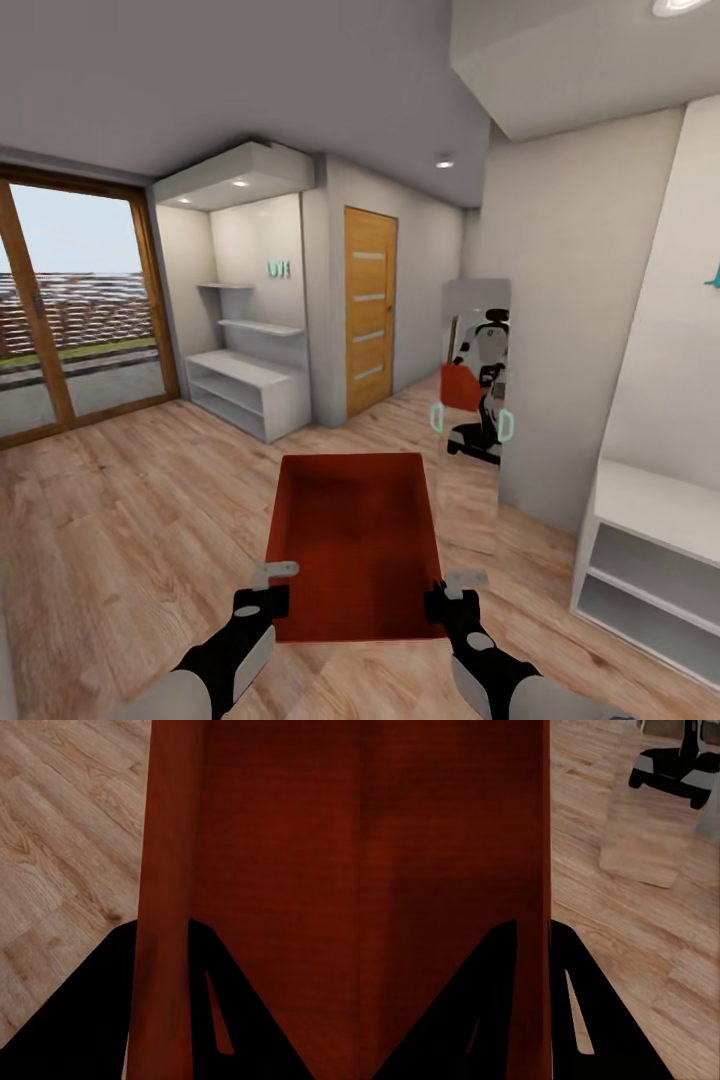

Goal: Move the two storage containers from the living room to the garage. In the garage, place one container on the floor and stack the other container on top of it (either order is fine).

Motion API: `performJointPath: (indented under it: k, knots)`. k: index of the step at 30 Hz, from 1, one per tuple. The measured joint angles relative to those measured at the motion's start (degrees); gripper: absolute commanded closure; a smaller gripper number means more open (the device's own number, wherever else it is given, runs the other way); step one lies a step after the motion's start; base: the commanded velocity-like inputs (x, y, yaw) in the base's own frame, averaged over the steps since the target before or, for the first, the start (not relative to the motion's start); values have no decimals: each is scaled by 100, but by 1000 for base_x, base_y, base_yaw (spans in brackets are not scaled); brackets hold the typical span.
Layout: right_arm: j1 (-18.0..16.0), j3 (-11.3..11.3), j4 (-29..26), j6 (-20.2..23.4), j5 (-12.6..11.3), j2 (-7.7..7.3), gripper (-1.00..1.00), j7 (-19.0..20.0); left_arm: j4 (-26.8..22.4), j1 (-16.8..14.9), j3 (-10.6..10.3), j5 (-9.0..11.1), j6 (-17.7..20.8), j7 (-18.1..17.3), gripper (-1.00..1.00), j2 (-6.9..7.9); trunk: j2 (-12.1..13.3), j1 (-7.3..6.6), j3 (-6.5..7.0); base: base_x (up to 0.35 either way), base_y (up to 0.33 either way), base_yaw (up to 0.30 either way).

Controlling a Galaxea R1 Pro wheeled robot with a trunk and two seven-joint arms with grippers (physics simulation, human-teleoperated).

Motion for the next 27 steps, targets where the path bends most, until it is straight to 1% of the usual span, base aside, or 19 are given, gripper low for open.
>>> performJointPath:
  k: [18,21,27]
  knots:
    - [1,-2,-1,1,-3,1,100,-1,2,-2,-7,3,0,-2,100,2,0,0,0,322,0,3]
    - [0,1,1,1,-6,0,100,2,0,-1,4,-5,0,-3,100,0,0,0,0,322,0,142]
    - [-1,-1,3,-4,-13,-8,100,18,-1,0,16,-18,0,2,100,-8,0,0,0,322,0,251]
